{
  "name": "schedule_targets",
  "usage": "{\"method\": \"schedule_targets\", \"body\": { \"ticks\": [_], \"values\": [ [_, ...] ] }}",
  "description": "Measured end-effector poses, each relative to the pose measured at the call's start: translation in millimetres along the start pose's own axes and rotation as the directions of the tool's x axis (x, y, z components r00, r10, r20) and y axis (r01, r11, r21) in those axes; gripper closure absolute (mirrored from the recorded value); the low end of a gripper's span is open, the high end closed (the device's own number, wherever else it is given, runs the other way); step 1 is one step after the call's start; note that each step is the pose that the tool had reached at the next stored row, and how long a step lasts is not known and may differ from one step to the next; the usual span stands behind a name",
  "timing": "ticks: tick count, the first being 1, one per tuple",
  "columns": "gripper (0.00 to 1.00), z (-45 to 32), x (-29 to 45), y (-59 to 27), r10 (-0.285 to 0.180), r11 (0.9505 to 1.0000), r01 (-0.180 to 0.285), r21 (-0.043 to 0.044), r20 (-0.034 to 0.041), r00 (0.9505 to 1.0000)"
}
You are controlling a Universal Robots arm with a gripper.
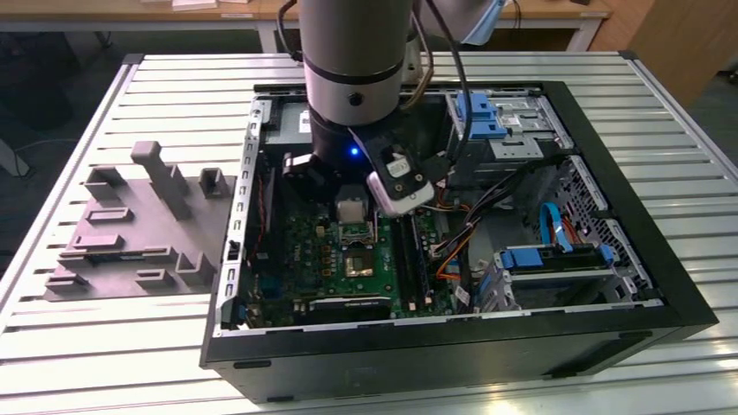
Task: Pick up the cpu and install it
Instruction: 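Place the cpu into insertion slot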
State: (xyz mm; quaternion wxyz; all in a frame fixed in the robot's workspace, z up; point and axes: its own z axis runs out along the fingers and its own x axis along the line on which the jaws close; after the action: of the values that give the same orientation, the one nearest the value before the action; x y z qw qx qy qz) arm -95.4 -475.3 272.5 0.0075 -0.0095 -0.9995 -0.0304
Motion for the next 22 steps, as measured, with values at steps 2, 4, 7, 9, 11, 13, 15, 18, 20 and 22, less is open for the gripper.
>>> {"method": "schedule_targets", "body": {
  "ticks": [2,4,7,9,11,13,15,18,20,22],
  "values": [
    [0.53,3.6,-0.1,-0.2,0.0,1.0,0.0,0.0001,0.0,1.0],
    [0.53,7.1,-0.1,-0.4,0.0,1.0,0.0,0.0001,0.0,1.0],
    [0.53,12.6,-0.2,-0.8,0.001,1.0,-0.001,0.0001,0.0,1.0],
    [0.53,16.3,-0.3,-1.0,0.001,1.0,-0.001,0.0,0.0001,1.0],
    [0.53,19.3,-0.3,-1.2,0.001,1.0,-0.001,0.0,0.0001,1.0],
    [0.53,20.3,-0.3,-1.2,0.001,1.0,-0.001,0.0001,0.0,1.0],
    [0.53,20.3,-0.3,-1.3,0.001,1.0,-0.001,0.0003,-0.0001,1.0],
    [0.53,20.7,-0.3,-1.3,0.001,1.0,-0.001,0.0001,0.0,1.0],
    [0.53,20.8,-0.3,-1.3,0.001,1.0,-0.001,0.0001,0.0,1.0],
    [0.53,20.8,-0.3,-1.3,0.001,1.0,-0.001,0.0001,0.0,1.0]
  ]
}}
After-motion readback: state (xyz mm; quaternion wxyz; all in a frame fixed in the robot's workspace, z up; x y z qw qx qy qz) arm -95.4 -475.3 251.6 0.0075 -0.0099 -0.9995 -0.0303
